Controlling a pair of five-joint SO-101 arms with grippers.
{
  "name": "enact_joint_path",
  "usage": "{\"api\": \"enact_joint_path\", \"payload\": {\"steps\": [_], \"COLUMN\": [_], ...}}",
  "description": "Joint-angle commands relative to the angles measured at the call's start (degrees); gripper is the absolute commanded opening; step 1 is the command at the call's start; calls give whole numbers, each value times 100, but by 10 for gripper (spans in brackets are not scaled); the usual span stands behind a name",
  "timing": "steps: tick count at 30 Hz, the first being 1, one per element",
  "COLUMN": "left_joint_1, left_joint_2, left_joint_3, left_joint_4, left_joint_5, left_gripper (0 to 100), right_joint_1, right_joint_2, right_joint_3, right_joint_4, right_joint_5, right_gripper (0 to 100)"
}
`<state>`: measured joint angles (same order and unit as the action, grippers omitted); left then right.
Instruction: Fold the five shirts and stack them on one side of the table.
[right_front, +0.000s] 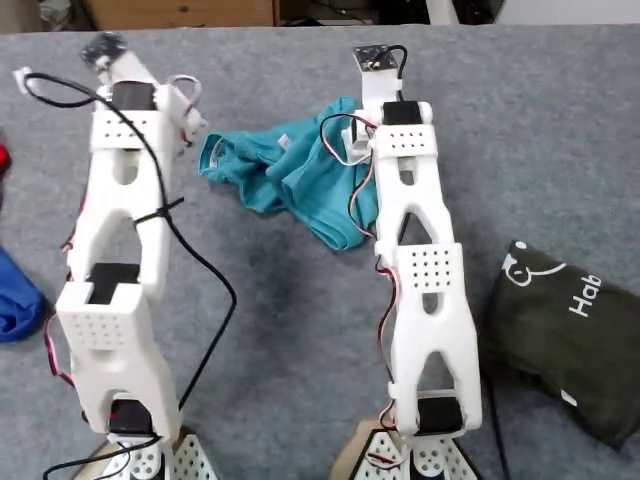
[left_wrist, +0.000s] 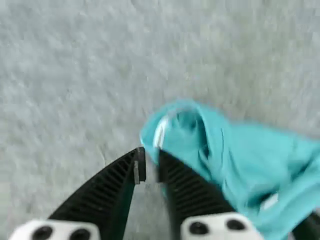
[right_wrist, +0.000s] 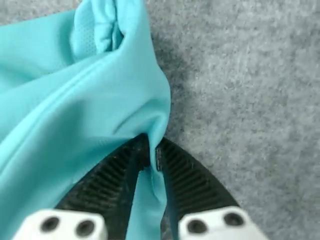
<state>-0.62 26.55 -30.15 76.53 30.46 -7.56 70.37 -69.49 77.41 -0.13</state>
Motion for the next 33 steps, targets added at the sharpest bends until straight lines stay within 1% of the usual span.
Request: {"api": "enact_joint_path", "payload": {"steps": [1, 3, 7, 11, 16, 18, 20, 22, 28, 30, 33], "left_joint_1": [325, 387, 352, 360, 316, 255, 132, 0, -149, -176, -281], "left_joint_2": [-48, 4, 435, 1024, 1262, 1253, 1253, 1253, 1279, 1262, 1253], "left_joint_3": [-281, -114, 132, -114, -396, -501, -738, -1152, -2347, -2769, -3631], "left_joint_4": [396, 343, 0, 18, 26, 26, 132, 422, 985, 1134, 1521], "left_joint_5": [53, 53, 53, 53, 53, 70, 264, 519, 580, 571, 554], "left_gripper": [240, 236, 195, 122, 16, 22, 18, 18, 18, 18, 18], "right_joint_1": [180, 180, 180, 180, 180, 180, 180, 180, 171, 171, 40], "right_joint_2": [-4, -4, -4, -4, -4, -13, -13, -13, -22, -22, -22], "right_joint_3": [-171, -171, -171, -171, -171, -171, -171, -171, -277, -488, -1130], "right_joint_4": [-141, -141, -141, -141, -149, -149, -149, -149, -79, 114, 695], "right_joint_5": [35, 35, 35, 35, 35, 35, 35, 35, 35, 35, 35], "right_gripper": [10, 10, 10, 10, 10, 10, 10, 10, 10, 10, 11]}}
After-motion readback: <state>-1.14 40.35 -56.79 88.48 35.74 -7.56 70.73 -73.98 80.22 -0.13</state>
